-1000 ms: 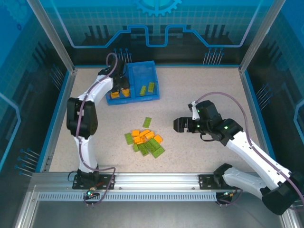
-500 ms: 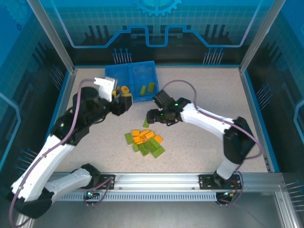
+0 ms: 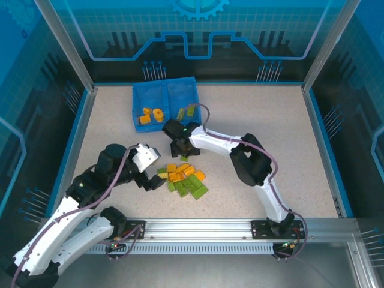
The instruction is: Sort the legos into containers by color
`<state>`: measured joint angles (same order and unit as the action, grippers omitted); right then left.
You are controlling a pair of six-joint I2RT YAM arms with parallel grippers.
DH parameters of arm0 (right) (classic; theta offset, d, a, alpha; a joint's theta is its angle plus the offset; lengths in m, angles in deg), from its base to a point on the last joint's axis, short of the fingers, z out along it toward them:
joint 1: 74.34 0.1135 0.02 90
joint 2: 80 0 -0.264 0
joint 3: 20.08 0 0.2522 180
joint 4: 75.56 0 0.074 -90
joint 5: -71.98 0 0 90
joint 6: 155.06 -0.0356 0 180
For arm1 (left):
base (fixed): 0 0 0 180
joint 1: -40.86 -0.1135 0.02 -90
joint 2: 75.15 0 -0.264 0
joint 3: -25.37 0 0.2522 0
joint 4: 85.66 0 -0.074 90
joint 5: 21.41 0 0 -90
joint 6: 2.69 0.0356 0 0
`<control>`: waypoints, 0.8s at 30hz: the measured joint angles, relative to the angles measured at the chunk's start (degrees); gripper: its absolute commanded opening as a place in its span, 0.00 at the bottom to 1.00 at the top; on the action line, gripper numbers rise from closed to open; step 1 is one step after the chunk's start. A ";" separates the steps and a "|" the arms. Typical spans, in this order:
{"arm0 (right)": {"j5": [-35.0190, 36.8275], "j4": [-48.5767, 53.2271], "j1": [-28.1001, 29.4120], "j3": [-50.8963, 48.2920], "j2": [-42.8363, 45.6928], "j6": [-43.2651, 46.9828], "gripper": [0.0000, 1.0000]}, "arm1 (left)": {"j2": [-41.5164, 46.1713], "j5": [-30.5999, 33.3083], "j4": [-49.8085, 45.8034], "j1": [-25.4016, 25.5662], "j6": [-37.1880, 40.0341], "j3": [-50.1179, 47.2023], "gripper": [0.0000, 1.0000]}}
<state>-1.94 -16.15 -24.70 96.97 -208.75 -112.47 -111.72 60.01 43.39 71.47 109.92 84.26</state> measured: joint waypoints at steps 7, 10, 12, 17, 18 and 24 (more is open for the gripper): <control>0.26 2.36 0.57 2.62 -3.06 -2.08 0.55 | 0.00 -0.17 0.42 0.00 2.64 -1.46 0.99; 0.61 2.05 0.72 1.79 -3.04 -3.54 0.42 | 0.00 -0.17 0.61 0.00 3.23 -2.08 0.99; 1.16 1.31 0.83 0.52 -2.27 -4.07 0.39 | 0.00 -0.15 0.68 0.00 3.32 -2.38 0.99; 1.97 -1.77 0.74 -4.20 0.57 -4.44 0.38 | 0.02 -0.09 1.51 0.00 3.45 -2.91 0.99; 1.97 -1.86 0.61 -5.20 1.29 -4.37 0.38 | 0.13 -0.09 1.51 0.00 3.45 -2.91 0.99; 4.24 -3.69 -0.87 -11.87 9.16 -0.66 0.39 | 1.20 0.15 2.32 0.00 3.45 -3.21 0.99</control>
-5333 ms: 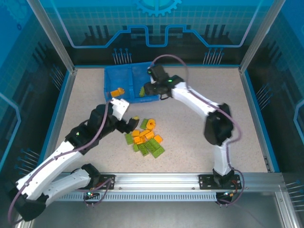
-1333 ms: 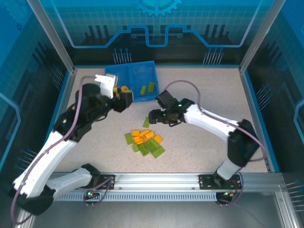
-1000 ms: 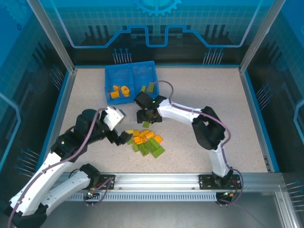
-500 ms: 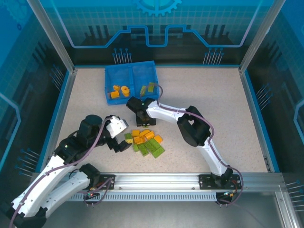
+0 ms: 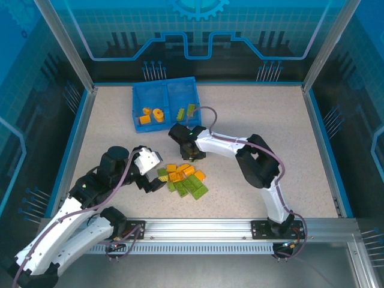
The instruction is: Sort the legos into containers by color
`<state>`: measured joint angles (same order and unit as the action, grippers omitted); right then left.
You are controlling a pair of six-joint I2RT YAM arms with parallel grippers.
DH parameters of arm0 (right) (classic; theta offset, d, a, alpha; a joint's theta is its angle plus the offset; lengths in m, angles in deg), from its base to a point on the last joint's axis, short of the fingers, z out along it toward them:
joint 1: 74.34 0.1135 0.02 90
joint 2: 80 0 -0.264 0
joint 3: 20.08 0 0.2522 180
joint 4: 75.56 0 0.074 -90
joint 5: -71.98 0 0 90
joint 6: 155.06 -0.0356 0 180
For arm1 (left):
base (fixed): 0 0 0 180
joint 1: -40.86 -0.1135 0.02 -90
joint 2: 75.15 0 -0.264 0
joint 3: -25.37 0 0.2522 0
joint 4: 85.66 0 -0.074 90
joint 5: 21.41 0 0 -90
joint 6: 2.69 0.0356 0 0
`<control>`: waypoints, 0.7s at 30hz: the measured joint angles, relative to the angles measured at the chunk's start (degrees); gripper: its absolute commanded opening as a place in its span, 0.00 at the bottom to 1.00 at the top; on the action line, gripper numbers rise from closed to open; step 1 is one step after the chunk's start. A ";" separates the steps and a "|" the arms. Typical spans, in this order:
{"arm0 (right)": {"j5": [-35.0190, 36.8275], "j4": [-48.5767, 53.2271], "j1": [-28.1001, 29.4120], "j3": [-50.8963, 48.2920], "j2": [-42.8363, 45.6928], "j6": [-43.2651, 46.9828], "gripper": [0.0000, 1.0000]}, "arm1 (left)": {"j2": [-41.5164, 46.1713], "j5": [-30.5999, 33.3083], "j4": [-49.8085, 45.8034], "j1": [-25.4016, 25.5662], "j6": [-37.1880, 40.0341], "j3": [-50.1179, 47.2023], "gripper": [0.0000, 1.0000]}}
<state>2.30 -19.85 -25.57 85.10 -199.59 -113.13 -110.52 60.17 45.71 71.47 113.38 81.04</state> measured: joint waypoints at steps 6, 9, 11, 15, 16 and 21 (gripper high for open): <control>4.83 -6.01 -0.24 0.70 10.25 8.98 0.40 | 0.63 1.81 0.92 0.00 -0.07 -0.46 0.99; 6.86 -9.53 -0.66 5.16 10.03 14.43 0.40 | 0.74 2.84 1.11 0.00 -0.17 -0.74 0.99; 7.82 -11.19 -1.36 9.97 7.41 17.77 0.40 | 0.96 3.54 1.31 0.00 -0.20 -0.90 0.99; 9.07 -13.44 -3.65 21.90 -2.01 22.56 0.41 | 1.38 4.68 1.92 0.00 -0.20 -0.94 0.99; 9.22 -13.35 -4.24 24.72 -4.46 23.23 0.41 | 1.55 4.83 2.19 0.00 -0.20 -1.05 0.99; 8.76 -11.28 -7.23 41.70 -19.34 25.70 0.43 | 2.51 5.66 3.61 0.00 -0.22 -2.25 0.99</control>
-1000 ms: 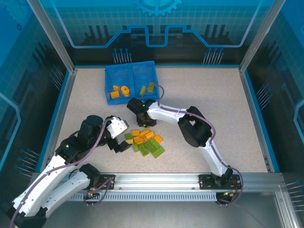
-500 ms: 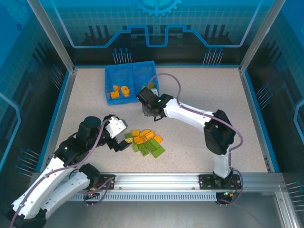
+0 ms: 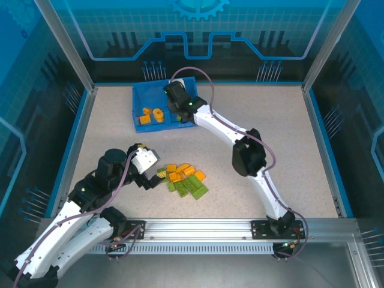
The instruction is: Sort the legos into containers by color
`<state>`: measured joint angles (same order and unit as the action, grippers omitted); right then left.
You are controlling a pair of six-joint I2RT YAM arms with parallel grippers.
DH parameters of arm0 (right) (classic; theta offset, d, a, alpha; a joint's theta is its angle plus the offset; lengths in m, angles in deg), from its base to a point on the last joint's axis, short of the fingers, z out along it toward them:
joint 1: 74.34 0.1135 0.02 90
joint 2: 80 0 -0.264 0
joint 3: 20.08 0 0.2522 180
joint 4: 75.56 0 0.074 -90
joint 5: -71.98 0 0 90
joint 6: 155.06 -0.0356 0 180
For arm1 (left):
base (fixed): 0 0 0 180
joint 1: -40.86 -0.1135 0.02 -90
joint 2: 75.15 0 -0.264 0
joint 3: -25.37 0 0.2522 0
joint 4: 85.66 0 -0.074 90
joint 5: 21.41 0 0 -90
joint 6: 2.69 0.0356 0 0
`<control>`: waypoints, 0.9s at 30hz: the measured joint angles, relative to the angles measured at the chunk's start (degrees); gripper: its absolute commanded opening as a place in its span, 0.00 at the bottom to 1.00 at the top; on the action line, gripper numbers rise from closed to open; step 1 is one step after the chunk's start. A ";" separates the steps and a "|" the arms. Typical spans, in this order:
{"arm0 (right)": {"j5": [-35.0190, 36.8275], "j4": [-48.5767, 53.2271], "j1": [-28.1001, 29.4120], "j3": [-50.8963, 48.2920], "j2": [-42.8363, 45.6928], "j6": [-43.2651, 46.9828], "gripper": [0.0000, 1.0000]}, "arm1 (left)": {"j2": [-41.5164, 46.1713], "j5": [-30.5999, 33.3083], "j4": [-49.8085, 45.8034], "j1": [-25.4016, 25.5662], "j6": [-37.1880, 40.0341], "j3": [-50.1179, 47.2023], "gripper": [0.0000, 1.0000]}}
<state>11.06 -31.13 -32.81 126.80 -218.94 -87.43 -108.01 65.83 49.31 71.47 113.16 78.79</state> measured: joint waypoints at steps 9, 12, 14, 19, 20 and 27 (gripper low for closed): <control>-3.37 8.70 -2.23 20.28 -14.84 1.68 0.55 | 1.44 0.55 1.64 0.00 -0.22 -1.60 0.99; -4.33 9.62 -2.32 20.74 -13.94 1.66 0.56 | 1.44 0.92 1.79 0.00 -0.22 -1.60 0.99; -4.98 10.62 -2.32 19.80 -12.17 1.64 0.56 | 1.42 1.07 2.14 0.00 -0.24 -1.66 0.99; -6.80 12.00 -2.32 4.37 3.41 0.70 0.59 | 1.14 1.05 3.52 0.00 -0.33 -2.34 0.99; -7.65 11.91 -2.32 -0.98 8.81 0.50 0.60 | 0.81 1.07 3.74 -0.02 -0.44 -2.36 0.99; -18.93 6.36 -2.47 -36.79 45.29 0.92 0.69 | -5.27 2.62 5.25 0.00 -8.81 -1.01 0.99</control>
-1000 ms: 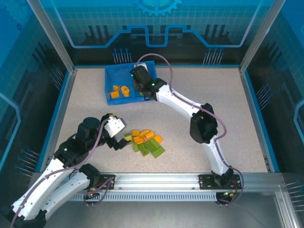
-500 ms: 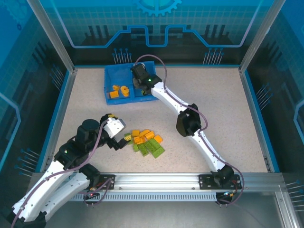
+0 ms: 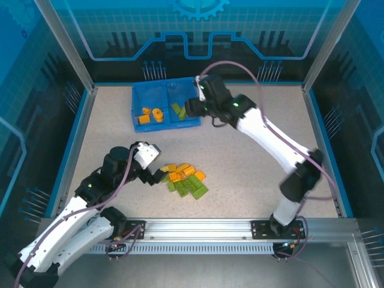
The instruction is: Sort the legos into containers by color
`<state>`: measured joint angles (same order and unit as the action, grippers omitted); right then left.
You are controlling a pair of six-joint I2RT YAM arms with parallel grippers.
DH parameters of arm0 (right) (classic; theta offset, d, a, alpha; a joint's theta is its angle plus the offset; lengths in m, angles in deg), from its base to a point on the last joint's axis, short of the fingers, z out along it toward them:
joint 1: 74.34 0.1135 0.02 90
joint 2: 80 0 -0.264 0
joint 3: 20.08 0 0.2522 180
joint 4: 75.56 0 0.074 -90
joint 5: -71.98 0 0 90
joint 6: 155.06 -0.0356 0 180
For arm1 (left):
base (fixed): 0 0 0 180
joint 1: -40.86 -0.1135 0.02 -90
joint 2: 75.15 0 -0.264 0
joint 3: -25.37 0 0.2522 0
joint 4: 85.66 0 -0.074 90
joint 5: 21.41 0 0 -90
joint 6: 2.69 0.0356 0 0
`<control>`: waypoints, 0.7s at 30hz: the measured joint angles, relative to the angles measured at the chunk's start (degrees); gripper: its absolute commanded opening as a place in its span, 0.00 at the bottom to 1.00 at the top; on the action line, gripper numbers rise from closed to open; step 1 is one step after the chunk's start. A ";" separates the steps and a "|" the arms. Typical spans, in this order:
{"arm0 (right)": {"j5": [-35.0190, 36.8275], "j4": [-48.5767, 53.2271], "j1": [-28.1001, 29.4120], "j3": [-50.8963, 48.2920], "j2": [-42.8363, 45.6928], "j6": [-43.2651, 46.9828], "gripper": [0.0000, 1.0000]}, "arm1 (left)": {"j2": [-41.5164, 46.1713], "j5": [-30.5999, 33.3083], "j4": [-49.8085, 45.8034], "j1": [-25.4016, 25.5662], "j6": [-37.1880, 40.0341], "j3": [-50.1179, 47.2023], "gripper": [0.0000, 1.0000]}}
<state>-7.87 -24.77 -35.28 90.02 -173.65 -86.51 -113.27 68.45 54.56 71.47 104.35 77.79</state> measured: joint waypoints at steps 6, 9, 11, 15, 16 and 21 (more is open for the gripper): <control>-5.25 1.38 -0.13 -22.75 17.79 -0.96 0.77 | -16.20 0.59 -4.46 1.51 -15.87 13.51 0.89; -5.07 4.20 -0.92 -30.80 24.06 -2.49 0.85 | -26.67 1.73 -8.20 3.19 -22.88 20.37 0.86; -5.29 5.64 -2.49 -34.62 28.48 -3.69 0.90 | -34.29 3.23 -11.13 3.67 -27.34 24.02 0.87; -7.08 6.19 -5.51 -37.64 34.82 -5.31 0.96 | -43.56 6.05 -15.10 3.69 -35.17 25.03 0.88; -7.58 5.95 -5.84 -37.88 35.63 -5.51 0.96 | -45.09 6.64 -15.96 3.69 -37.33 24.98 0.90; -9.42 5.29 -6.51 -38.29 34.67 -5.73 0.96 | -49.59 7.87 -16.41 3.69 -48.02 24.20 0.87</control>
<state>-17.29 -19.48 -41.79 51.72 -138.99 -92.24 -162.87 76.32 38.15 75.16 56.33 101.98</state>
